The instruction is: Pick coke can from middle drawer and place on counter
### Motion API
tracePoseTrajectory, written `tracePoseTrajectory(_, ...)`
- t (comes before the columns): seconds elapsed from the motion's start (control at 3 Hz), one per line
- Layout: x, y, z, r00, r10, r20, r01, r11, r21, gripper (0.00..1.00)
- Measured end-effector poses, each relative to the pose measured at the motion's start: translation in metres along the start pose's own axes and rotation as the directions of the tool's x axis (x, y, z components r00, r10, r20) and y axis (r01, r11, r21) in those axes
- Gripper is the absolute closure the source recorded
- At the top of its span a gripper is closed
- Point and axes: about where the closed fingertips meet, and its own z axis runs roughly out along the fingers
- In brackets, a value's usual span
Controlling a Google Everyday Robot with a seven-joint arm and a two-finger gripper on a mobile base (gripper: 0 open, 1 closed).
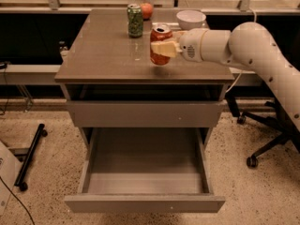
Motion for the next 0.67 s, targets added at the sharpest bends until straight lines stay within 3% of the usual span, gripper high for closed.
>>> tracePoseTrajectory(0.33, 0.0011, 0.0008, 0.0032, 1.0, 0.001, -0.003, -0.001, 1.0, -0.003, 0.15)
tracePoseTrajectory(0.67, 0.0012, 0.0023, 0.0051, 1.0, 0.001, -0.003, -0.001, 1.0, -0.007, 0.0)
